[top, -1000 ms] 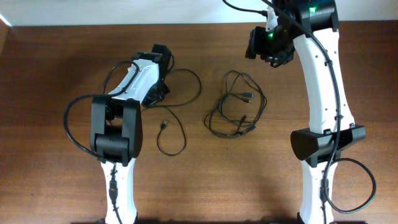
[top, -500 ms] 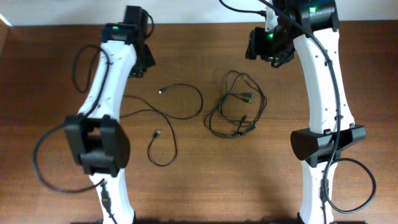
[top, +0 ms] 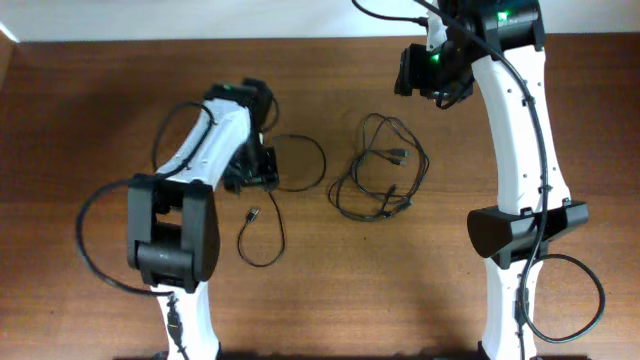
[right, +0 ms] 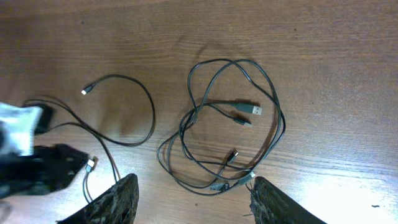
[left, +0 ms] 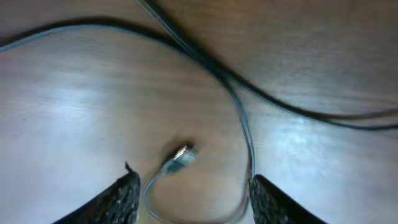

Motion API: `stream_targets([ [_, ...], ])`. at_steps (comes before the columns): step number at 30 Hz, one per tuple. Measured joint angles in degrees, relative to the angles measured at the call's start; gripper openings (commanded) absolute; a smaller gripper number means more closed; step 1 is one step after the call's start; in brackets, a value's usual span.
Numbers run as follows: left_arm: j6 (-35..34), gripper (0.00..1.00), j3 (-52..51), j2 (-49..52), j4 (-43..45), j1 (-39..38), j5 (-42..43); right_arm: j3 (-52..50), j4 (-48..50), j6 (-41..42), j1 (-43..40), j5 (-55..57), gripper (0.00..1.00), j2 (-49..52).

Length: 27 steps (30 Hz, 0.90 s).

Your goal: Untangle cables

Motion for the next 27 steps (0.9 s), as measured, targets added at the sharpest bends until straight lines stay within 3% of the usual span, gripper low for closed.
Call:
stream_targets([
  [7,2.2,0.58,-8.6,0.4,17.7,0.3,0.3,0.0,0.0,0.0,0.0,0.0,0.59,0.0],
  [17,-1.3,0.51,-12.5,-1.6,26.3,0.3,-1.0,0.0,0.0,-0.2,0.0,-0.2,0.64,0.0],
  [18,-1.4,0.53,-12.6,-1.7,26.3,0.3,-1.2,0.0,0.0,-0.2,0.0,-0.2,0.64,0.0],
  [19,-1.9,0.76,-12.6,-1.7,26.5,0.3,-1.4,0.0,0.0,-0.2,0.0,-0.2,0.65,0.0],
  [24,-9.6,0.79,-13.0,-1.9,26.2,0.5,-3.4,0.0,0.0,-0.2,0.0,-0.2,0.66,0.0],
  [27,-16.1,0.75,-13.4,-1.9,29.1,0.4,-5.0,0.0,0.0,-0.2,0.0,-0.2,0.67,0.0],
])
